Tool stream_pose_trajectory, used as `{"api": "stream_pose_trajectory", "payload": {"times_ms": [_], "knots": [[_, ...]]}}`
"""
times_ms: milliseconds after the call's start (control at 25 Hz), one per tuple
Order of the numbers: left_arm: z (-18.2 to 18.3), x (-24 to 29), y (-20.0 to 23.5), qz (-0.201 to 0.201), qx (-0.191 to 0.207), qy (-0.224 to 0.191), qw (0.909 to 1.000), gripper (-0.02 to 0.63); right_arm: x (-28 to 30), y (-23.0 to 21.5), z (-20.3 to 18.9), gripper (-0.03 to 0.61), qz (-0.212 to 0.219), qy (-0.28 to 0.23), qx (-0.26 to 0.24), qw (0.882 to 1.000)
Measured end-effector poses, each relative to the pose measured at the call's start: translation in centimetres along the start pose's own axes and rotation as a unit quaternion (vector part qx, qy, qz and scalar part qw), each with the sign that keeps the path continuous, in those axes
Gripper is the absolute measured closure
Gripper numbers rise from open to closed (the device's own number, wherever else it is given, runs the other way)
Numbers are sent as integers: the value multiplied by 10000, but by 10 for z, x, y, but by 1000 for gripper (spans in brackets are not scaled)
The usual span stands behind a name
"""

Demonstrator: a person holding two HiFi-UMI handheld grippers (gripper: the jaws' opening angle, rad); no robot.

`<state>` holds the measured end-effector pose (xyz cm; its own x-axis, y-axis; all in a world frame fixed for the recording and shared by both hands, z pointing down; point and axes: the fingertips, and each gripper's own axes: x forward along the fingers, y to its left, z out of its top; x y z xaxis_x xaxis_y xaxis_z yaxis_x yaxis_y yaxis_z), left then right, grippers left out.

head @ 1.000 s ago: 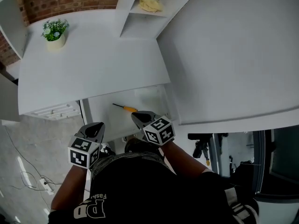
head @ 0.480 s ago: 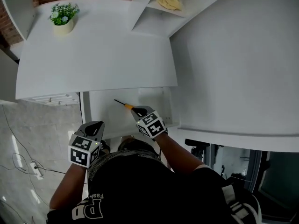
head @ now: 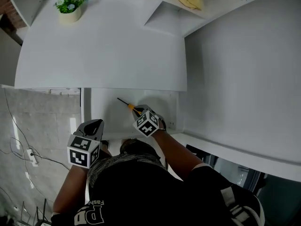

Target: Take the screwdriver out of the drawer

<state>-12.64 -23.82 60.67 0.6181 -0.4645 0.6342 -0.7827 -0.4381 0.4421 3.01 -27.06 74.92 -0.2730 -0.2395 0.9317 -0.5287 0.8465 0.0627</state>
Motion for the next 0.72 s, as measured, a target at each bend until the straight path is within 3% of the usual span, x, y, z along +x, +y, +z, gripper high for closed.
{"api": "stream_pose_trajectory", "payload": {"times_ms": [560, 720], "knots": [[-14, 10, 20, 511, -395, 165, 9978, 598, 60, -7, -22, 542, 365, 437, -223, 9981], [-27, 17, 22, 567, -263, 473, 9969, 598, 68, -6, -27, 527, 439, 484, -157, 9977]]}}
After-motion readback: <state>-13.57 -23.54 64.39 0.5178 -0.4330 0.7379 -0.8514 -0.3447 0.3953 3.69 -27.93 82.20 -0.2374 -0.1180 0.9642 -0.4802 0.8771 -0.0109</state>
